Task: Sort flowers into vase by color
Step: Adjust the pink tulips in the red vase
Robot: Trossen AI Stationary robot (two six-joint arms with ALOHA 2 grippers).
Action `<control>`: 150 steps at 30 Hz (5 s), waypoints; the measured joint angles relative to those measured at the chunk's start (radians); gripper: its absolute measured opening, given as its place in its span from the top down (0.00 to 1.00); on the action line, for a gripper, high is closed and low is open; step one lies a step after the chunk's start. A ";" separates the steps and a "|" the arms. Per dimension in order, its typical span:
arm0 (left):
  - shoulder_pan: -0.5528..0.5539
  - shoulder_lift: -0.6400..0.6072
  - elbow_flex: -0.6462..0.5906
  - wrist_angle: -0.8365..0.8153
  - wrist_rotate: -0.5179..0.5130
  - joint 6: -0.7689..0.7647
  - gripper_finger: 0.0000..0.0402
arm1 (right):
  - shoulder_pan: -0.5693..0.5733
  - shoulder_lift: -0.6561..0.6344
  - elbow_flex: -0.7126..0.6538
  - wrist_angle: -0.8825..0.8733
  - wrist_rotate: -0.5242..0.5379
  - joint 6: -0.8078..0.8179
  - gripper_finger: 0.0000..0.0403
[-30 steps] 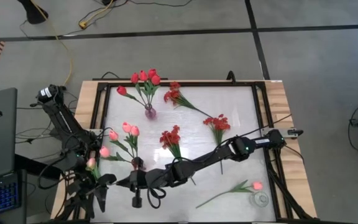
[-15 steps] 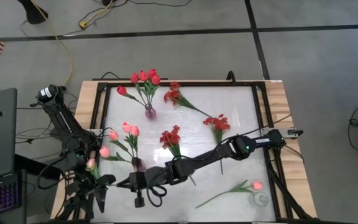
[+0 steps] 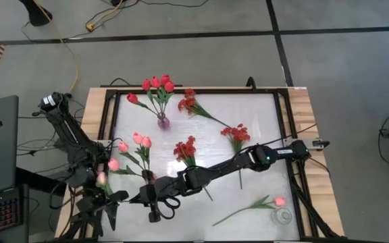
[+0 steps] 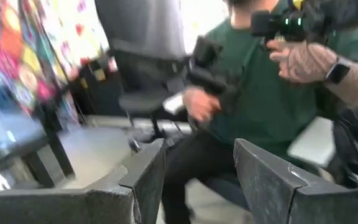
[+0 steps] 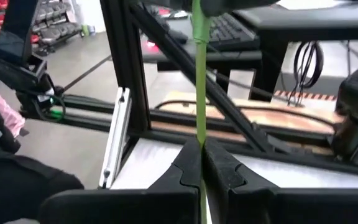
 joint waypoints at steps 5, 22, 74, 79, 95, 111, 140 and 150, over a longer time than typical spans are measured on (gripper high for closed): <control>0.000 0.002 0.019 -0.118 0.017 -0.124 0.55 | -0.005 0.006 0.013 -0.021 -0.002 -0.002 0.93; 0.018 -0.021 0.035 -0.402 -0.037 -0.277 0.55 | 0.019 -0.086 0.009 -0.231 -0.072 0.168 0.85; 0.007 -0.020 0.036 0.220 0.018 0.377 0.68 | 0.022 -0.034 -0.057 -0.245 0.137 0.158 0.95; 0.007 -0.025 0.035 0.222 0.019 0.360 0.69 | 0.021 -0.098 -0.043 -0.220 0.163 0.151 0.95; 0.007 -0.304 0.031 -0.245 0.100 -0.334 0.69 | 0.049 -0.139 -0.045 -0.315 0.265 0.161 0.95; -0.186 -0.477 0.012 -0.727 -0.080 -0.787 0.69 | 0.058 -0.253 -0.042 -0.252 0.347 0.108 0.95; -0.202 -0.471 -0.012 -1.227 -0.614 -0.946 0.69 | 0.067 -0.120 -0.180 0.490 0.741 -0.045 0.95; -0.202 -0.471 -0.012 -1.227 -0.635 -0.945 0.69 | 0.065 -0.120 -0.238 0.580 0.740 -0.061 0.95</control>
